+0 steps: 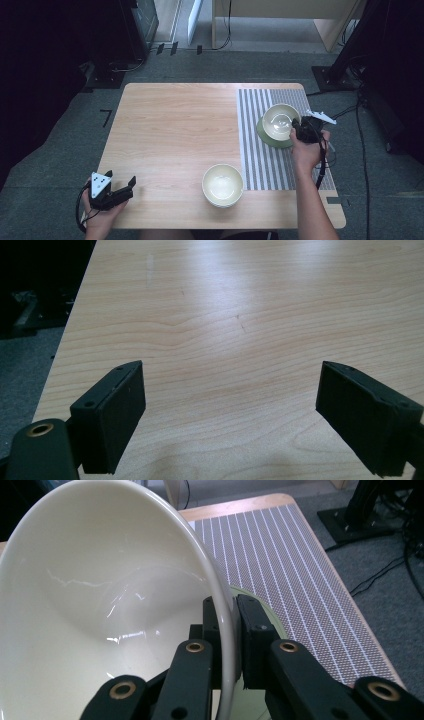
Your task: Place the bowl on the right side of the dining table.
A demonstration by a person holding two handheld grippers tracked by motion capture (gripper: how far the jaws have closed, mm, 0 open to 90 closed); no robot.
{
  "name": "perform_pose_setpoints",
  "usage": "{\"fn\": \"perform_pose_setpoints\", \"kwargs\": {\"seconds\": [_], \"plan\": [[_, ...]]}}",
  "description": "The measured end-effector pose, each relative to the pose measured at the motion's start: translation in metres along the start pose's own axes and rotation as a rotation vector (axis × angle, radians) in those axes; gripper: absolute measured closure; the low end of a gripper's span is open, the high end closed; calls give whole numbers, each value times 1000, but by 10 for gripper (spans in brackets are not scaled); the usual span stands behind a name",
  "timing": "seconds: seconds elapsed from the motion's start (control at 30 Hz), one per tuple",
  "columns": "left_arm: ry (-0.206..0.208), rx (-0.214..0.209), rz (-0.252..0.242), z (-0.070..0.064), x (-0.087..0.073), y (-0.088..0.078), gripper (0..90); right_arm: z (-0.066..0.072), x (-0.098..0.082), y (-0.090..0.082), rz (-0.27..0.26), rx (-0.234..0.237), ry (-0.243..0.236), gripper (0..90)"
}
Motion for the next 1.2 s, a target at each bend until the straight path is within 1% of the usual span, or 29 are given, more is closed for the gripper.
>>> {"fn": "perform_pose_setpoints", "kwargs": {"seconds": [0.1, 0.13, 0.37, 0.5, 0.67, 0.73, 0.8, 0.9, 1.03, 1.1, 1.2], "plan": [[1, 1, 0, 0, 0, 0, 124, 0, 1, 5, 22, -2, 10, 846], [1, 1, 0, 0, 0, 0, 124, 0, 2, 7, 25, -5, 5, 845], [1, 1, 1, 0, 0, 0, 124, -2, 6, 22, 76, -16, 42, 845], [-1, 0, 0, 0, 0, 0, 124, -4, 7, 32, 114, -16, 86, 845], [-1, 0, 1, 0, 0, 0, 124, -5, 7, 42, 165, -21, 125, 846], [2, -1, 1, 0, 0, 0, 124, -7, 6, 44, 178, -17, 148, 846], [3, 0, 2, 0, 0, 0, 124, -10, 5, 48, 205, -12, 174, 845], [2, 0, 2, 0, 0, 0, 124, -14, 4, 53, 241, -21, 201, 845], [5, 1, 2, 0, 0, 0, 124, -17, 3, 58, 265, -22, 242, 845], [6, 2, 4, -1, 0, 0, 124, -19, 3, 60, 276, -13, 266, 845], [5, 2, 4, -1, 0, 0, 124, -21, 5, 62, 303, -5, 281, 845]]}}
Point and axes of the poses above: each handheld gripper's, and its own axes: y roughly forward along the jaws, x roughly out of its top, z roughly to its left, the point moved 1 cm from there along y, roughly forward along the jaws, and after that the axes turned 3 degrees about z, right-handed, at the moved point
